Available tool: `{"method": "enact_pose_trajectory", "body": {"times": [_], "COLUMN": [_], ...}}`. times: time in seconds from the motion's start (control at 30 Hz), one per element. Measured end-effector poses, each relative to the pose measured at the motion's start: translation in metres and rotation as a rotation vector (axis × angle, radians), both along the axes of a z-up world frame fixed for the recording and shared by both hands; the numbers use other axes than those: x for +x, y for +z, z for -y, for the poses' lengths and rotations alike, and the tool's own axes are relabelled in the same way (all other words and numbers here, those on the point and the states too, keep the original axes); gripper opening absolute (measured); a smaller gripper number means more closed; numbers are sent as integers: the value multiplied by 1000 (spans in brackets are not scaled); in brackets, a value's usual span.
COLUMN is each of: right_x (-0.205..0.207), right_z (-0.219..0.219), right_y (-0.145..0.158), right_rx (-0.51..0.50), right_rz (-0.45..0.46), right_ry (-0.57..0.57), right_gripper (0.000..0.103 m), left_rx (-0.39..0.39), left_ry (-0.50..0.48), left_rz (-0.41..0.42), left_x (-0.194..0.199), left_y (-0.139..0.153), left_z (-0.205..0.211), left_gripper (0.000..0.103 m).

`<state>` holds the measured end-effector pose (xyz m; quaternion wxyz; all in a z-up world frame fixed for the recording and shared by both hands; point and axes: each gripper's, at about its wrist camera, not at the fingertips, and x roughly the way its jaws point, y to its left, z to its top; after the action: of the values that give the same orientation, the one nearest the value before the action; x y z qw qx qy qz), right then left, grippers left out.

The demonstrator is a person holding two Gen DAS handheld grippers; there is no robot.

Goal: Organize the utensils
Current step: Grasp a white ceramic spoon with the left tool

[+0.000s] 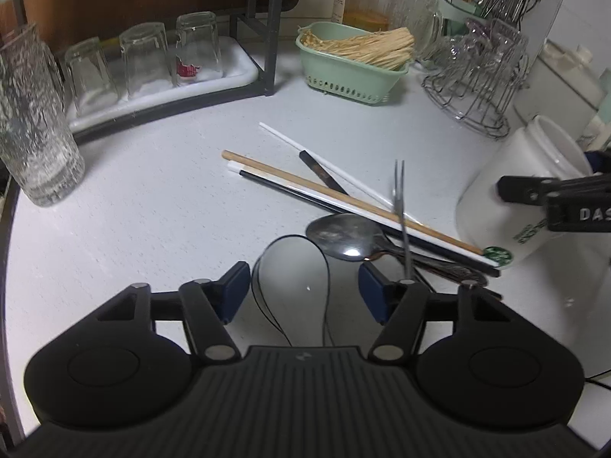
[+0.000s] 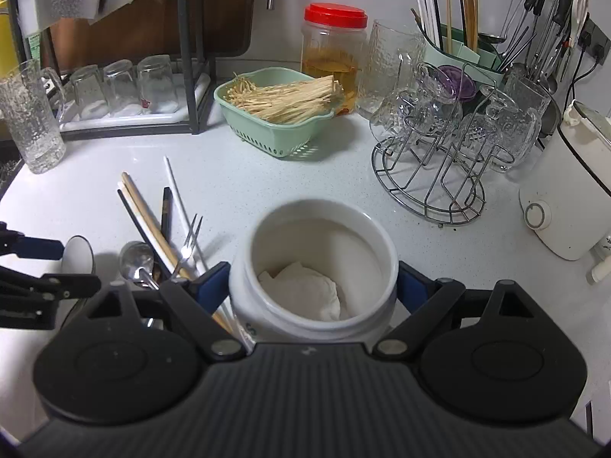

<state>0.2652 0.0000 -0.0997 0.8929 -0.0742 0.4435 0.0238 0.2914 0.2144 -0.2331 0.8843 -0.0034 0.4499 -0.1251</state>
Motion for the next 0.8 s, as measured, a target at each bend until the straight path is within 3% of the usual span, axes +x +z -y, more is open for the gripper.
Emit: {"method": "enact_pose_trajectory", "body": {"times": [0.27, 0.5, 0.8], "right_x": [1, 0, 0], "right_z": [-1, -2, -2], "right_y": [0, -1, -2], "right_rx": [2, -2, -6], "right_rz": [0, 4, 5], "right_ry": [5, 1, 6], "right_gripper": [92, 92, 92], "left_rx": [85, 100, 49], "left_ry": [-12, -10, 11], "left_rz": [6, 32, 87], "left_x": [5, 5, 7], "left_y": [-5, 1, 28], "left_z": [8, 7, -3], "left_gripper": [48, 48, 48]}}
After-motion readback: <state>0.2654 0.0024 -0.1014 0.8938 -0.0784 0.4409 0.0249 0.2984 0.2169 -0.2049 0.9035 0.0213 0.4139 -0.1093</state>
